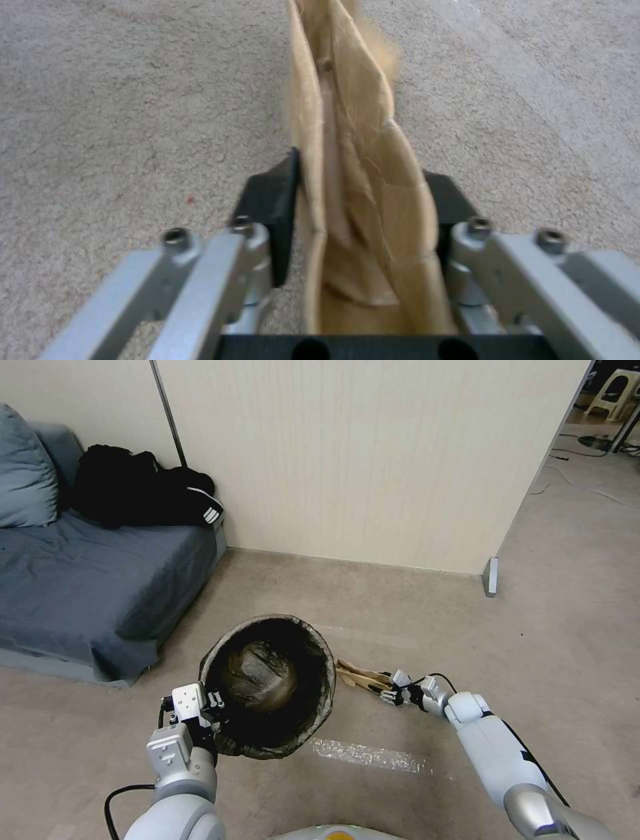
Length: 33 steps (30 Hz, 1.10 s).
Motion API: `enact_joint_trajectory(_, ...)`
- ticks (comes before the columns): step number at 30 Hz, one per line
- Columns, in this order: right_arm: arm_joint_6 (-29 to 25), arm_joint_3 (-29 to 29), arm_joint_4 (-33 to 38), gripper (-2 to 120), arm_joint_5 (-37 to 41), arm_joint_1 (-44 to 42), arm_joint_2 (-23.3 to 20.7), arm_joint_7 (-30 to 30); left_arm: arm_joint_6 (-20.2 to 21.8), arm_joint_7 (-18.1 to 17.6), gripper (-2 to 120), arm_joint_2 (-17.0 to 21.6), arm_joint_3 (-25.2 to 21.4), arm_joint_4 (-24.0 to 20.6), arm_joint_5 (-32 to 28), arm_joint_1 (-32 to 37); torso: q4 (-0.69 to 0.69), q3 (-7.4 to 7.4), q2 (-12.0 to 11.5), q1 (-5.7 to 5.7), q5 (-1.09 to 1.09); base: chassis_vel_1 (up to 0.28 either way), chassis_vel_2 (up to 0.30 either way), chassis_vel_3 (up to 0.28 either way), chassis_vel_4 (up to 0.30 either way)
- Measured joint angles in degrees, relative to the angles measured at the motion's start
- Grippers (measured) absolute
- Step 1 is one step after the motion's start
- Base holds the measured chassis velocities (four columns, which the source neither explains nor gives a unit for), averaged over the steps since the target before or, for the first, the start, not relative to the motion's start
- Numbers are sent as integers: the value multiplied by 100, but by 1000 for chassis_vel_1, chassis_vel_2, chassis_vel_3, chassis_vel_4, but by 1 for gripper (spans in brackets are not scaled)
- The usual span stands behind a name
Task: Pick up the trash bin, then pick up the garbage from the floor and place it into the trash bin.
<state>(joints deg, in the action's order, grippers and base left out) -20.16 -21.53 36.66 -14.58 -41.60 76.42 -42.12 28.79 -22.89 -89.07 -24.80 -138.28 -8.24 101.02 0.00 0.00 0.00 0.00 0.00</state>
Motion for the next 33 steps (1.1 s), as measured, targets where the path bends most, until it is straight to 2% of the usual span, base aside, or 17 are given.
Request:
enact_joint_trajectory(1,0,0,0,30,0,0,0,0,0,0,0,0,0,0,0,0,0,0,0,0,0,0,0,0,0)
enact_joint_trajectory(8,-69,1,90,3,58,-61,-10,9,-10,5,0,-9,68,14,36,-18,0,0,0,0,0,0,0,0,0)
enact_joint_trajectory(10,-86,1,116,0,59,-76,-13,9,-12,6,0,-7,69,19,37,-24,0,0,0,0,0,0,0,0,0)
enact_joint_trajectory(19,-220,-9,274,0,276,-213,-49,39,-20,22,0,-1,-54,53,-50,-129,0,0,0,0,0,0,0,0,0)
enact_joint_trajectory(26,-404,-15,634,0,1064,-412,-64,370,6,26,0,0,-118,131,-137,-223,0,0,0,0,0,0,0,0,0)
enact_joint_trajectory(29,-527,-5,1374,0,1550,-683,-102,569,23,29,0,23,-136,205,-175,-272,0,0,0,0,0,0,0,0,0)
enact_joint_trajectory(31,-527,9,1618,0,1665,-773,-120,607,27,29,0,31,-138,226,-187,-283,0,0,0,0,-1,0,0,0,0)
enact_joint_trajectory(33,-417,111,2802,0,2103,-1154,-232,753,44,30,0,67,-129,303,-232,-307,-1,0,0,0,0,0,0,0,0)
